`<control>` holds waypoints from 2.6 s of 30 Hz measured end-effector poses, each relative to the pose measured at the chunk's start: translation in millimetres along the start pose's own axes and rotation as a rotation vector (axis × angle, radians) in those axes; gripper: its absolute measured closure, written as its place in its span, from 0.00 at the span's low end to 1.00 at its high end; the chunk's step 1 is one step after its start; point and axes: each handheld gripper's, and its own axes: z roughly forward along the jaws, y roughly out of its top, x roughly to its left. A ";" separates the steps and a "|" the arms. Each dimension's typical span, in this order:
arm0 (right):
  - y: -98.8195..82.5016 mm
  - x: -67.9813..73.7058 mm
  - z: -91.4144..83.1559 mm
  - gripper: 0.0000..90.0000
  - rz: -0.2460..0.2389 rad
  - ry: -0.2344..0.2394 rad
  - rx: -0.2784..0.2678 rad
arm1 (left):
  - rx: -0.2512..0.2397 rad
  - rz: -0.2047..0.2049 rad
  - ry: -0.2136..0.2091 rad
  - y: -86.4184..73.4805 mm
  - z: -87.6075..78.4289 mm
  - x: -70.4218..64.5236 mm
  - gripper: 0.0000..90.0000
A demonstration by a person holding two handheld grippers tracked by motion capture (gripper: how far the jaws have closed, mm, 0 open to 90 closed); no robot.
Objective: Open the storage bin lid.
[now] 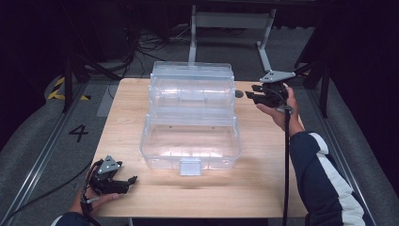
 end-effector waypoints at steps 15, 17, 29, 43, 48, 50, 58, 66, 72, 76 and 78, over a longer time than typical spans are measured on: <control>-24.3 11.2 -17.3 0.61 -0.074 0.007 0.049 | -0.001 0.008 0.003 0.1 -0.1 0.4 0.19; -25.9 12.3 -18.1 0.61 -0.075 0.008 0.053 | -0.001 0.008 0.003 0.1 -0.1 0.4 0.19; -54.2 20.6 -24.5 0.53 -0.073 0.003 0.101 | -0.004 0.010 0.004 0.2 0.0 0.7 0.19; -84.0 26.9 -37.0 0.51 -0.091 -0.012 0.140 | -0.001 0.013 0.008 0.2 -0.4 0.7 0.19; -94.5 28.2 -41.6 0.50 -0.082 -0.013 0.145 | 0.003 0.015 0.007 0.4 -0.7 0.9 0.19; -98.8 27.7 -43.4 0.49 -0.069 -0.006 0.155 | 0.003 0.014 0.007 0.4 -0.7 0.8 0.19; -117.0 30.5 -50.3 0.49 -0.059 -0.016 0.159 | -0.002 0.012 0.008 0.2 -0.3 0.6 0.19; -135.2 36.6 -57.5 0.48 -0.037 -0.006 0.159 | 0.003 0.013 0.006 0.4 -0.7 0.7 0.19; -151.3 42.7 -64.5 0.48 -0.033 -0.010 0.145 | 0.000 0.007 0.004 0.3 -0.1 0.3 0.19; -164.9 47.1 -67.4 0.46 -0.023 -0.016 0.159 | -0.006 0.009 0.002 0.7 0.8 0.7 0.18; -171.1 48.5 -67.4 0.45 -0.016 -0.015 0.169 | -0.004 0.010 0.003 0.9 0.8 0.9 0.18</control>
